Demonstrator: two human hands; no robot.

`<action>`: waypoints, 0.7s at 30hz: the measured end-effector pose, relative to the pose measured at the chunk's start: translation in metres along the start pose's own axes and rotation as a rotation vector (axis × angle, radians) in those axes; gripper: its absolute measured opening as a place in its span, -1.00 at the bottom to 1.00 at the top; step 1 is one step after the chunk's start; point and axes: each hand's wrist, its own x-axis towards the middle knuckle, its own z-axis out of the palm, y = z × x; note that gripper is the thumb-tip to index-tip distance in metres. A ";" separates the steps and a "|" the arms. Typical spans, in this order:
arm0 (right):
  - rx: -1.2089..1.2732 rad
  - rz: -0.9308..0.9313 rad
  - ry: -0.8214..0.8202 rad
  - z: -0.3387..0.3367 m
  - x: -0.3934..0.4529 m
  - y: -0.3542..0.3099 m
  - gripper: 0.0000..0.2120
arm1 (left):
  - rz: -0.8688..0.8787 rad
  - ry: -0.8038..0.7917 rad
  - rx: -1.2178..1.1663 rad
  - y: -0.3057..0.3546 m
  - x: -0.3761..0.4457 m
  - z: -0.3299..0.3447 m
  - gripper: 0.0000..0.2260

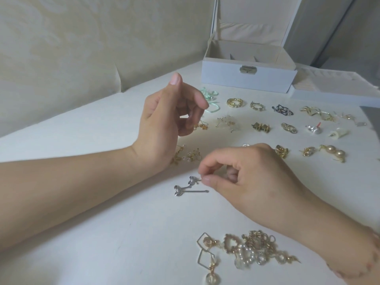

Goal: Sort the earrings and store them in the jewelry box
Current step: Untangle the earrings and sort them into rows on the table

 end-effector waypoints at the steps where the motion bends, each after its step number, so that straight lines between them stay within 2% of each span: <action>1: 0.007 0.006 -0.011 -0.002 -0.001 0.001 -0.93 | 0.004 -0.004 0.001 0.000 0.000 0.000 -0.54; 5: 0.067 0.004 0.007 -0.019 -0.010 0.003 -0.89 | 0.041 -0.040 0.025 0.001 -0.004 0.001 -0.54; 7: 0.085 -0.029 -0.056 -0.029 -0.022 -0.001 -0.92 | 0.060 -0.065 0.045 0.000 -0.005 0.001 -0.54; 10: -0.062 -0.045 -0.183 -0.037 -0.044 -0.011 -0.78 | 0.094 -0.113 0.053 -0.002 -0.008 0.001 -0.57; 14: -0.229 -0.057 -0.226 -0.029 -0.062 -0.020 -0.69 | 0.129 -0.144 0.053 -0.004 -0.009 0.001 -0.58; 21: -0.315 -0.053 -0.113 -0.014 -0.066 -0.025 -0.83 | 0.141 -0.159 0.072 -0.004 -0.010 0.001 -0.59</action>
